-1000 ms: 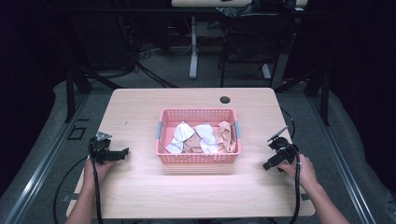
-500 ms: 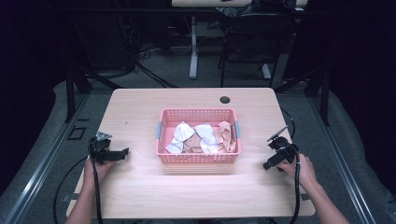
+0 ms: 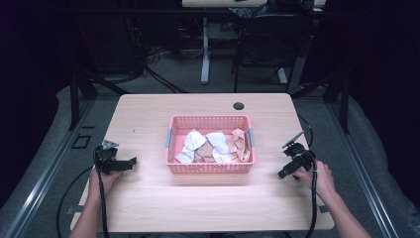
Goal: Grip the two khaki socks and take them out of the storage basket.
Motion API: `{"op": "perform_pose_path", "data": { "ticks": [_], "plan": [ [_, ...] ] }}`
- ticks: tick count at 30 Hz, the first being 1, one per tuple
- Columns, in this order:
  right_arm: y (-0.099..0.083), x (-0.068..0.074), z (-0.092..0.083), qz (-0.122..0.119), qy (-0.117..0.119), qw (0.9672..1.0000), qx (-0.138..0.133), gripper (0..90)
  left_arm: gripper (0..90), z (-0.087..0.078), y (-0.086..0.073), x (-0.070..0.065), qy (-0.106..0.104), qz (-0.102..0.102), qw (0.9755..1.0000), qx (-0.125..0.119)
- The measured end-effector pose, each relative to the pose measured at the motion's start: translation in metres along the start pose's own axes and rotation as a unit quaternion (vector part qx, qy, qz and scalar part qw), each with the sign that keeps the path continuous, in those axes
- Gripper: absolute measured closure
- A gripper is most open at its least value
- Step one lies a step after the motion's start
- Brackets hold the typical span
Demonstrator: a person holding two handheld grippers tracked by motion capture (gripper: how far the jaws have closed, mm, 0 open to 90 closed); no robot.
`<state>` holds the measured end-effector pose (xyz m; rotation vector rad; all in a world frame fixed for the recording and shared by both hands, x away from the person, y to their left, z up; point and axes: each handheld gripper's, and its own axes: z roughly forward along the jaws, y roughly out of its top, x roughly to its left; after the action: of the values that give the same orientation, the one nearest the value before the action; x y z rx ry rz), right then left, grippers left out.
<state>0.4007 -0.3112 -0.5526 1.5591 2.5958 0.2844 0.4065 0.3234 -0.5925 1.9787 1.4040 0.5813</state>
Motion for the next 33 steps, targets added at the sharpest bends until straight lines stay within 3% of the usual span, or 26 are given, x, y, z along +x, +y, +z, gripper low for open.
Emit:
{"op": "perform_pose_path", "data": {
  "ticks": [3, 6, 7, 10, 11, 13, 14, 18, 19, 24, 25, 26, 27, 30, 33],
  "plan": [
    [0.001, 0.002, -0.002, 0.001, 0.000, 1.0000, -0.006, 0.0, 1.1, 0.000, 0.000, 0.000, 0.000, 0.000, 1.0000, 0.000],
    [0.004, 0.001, -0.006, -0.024, -0.007, 0.9994, 0.023, 0.0, 1.1, 0.000, 0.000, 0.000, 0.000, 0.000, 1.0000, 0.000],
    [0.003, 0.002, -0.004, -0.014, 0.000, 0.9999, 0.008, 0.0, 1.1, 0.000, 0.000, 0.000, 0.000, 0.000, 1.0000, 0.000],
    [0.005, 0.002, -0.008, -0.024, -0.003, 0.9996, 0.016, 0.0, 1.1, 0.000, 0.000, 0.000, 0.000, 0.000, 1.0000, 0.000],
    [0.004, 0.003, -0.007, -0.013, 0.001, 0.9999, 0.002, 0.0, 1.1, 0.000, 0.000, 0.000, 0.000, 0.000, 1.0000, 0.000],
    [0.007, 0.002, -0.012, -0.027, 0.000, 0.9995, 0.015, 0.0, 1.1, 0.000, 0.000, 0.000, 0.000, 0.000, 1.0000, 0.000],
    [0.006, 0.003, -0.011, -0.015, 0.004, 0.9999, 0.000, 0.0, 1.1, 0.000, 0.000, 0.000, 0.000, 0.000, 1.0000, 0.000],
    [0.009, 0.002, -0.016, -0.028, 0.004, 0.9995, 0.014, 0.0, 1.1, 0.000, 0.000, 0.000, 0.000, 0.000, 1.0000, 0.000],
    [0.007, 0.005, -0.012, -0.006, 0.011, 0.9998, -0.016, 0.0, 1.1, 0.000, 0.000, 0.000, 0.000, 0.000, 1.0000, 0.000],
    [0.011, 0.005, -0.020, -0.032, 0.005, 0.9994, 0.011, 0.0, 1.1, 0.000, 0.000, 0.000, 0.000, -0.001, 1.0000, 0.001],
    [0.010, 0.006, -0.019, -0.021, 0.005, 0.9998, -0.003, 0.0, 1.1, 0.000, 0.000, 0.000, 0.000, -0.001, 1.0000, 0.001],
    [0.012, 0.005, -0.023, -0.034, 0.002, 0.9993, 0.013, 0.0, 1.1, 0.000, 0.000, 0.000, 0.000, -0.001, 1.0000, 0.001],
    [0.011, 0.007, -0.021, -0.020, 0.003, 0.9998, -0.005, 0.0, 1.1, 0.000, 0.000, 0.000, 0.000, -0.001, 1.0000, 0.001],
    [0.012, 0.007, -0.025, -0.015, 0.008, 0.9997, -0.019, 0.0, 1.1, 0.000, 0.000, 0.000, 0.000, -0.001, 1.0000, 0.001],
    [0.014, 0.007, -0.030, -0.025, 0.007, 0.9996, -0.014, 0.3, 1.1, 0.000, 0.000, 0.000, 0.000, -0.001, 1.0000, 0.001]
  ]
}}
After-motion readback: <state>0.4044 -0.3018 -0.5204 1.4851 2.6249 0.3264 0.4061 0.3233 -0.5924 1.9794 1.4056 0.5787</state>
